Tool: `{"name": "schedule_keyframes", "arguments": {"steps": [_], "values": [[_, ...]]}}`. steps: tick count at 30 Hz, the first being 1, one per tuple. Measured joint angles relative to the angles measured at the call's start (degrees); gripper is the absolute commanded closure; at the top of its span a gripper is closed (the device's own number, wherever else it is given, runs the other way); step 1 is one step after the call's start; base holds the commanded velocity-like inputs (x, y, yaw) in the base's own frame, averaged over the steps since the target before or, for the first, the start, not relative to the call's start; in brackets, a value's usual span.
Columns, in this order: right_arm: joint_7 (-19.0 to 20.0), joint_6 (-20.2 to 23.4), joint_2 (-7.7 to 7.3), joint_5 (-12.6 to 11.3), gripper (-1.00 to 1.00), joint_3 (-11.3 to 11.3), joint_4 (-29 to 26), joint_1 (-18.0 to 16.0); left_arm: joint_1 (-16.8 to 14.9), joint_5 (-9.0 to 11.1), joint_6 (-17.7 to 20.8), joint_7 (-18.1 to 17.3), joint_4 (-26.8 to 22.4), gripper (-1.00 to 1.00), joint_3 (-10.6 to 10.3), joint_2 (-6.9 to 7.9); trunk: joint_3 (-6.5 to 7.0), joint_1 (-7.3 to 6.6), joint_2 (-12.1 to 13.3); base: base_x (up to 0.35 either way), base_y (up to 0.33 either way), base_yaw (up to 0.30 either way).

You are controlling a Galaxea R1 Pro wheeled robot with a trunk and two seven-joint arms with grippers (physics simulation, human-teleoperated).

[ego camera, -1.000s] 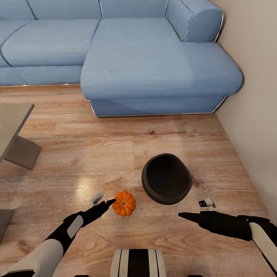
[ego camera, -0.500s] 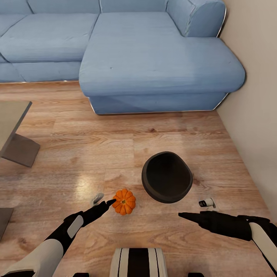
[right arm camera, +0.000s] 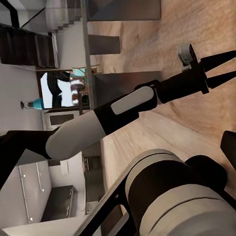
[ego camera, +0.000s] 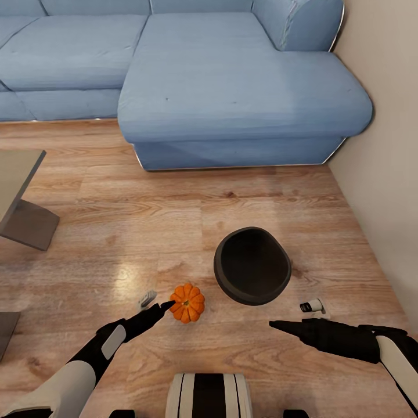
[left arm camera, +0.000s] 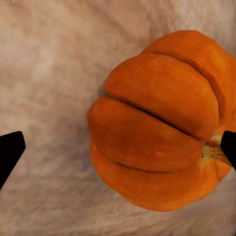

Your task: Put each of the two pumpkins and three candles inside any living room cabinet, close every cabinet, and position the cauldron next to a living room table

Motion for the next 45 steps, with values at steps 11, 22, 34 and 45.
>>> {"name": "schedule_keyframes", "arguments": {"steps": [11,22,34,45], "values": [[0.0,0.0,0.00,0.0,-1.00,0.0,0.0,0.0,0.0,-0.1,-0.1,0.0,-0.2,-1.00,-0.1,-0.06,0.00,0.00,0.0,0.010,-0.017,0.000],[0.0,0.0,-0.08,-0.1,-1.00,0.0,0.0,0.0,0.0,-0.1,-0.2,0.1,-0.2,-1.00,-0.1,-0.09,0.00,0.00,0.0,0.006,-0.031,0.000],[0.0,0.0,-0.05,-0.1,-1.00,0.0,0.0,0.0,0.0,-0.1,-0.2,0.0,-0.2,-1.00,-0.1,-0.09,0.00,0.00,0.0,0.058,-0.050,0.000],[0.0,0.0,-0.05,-0.1,-1.00,0.0,0.0,0.0,0.0,-0.1,-0.3,0.0,-0.1,-1.00,-0.1,-0.09,0.00,0.00,0.0,0.002,-0.002,0.000]]}}
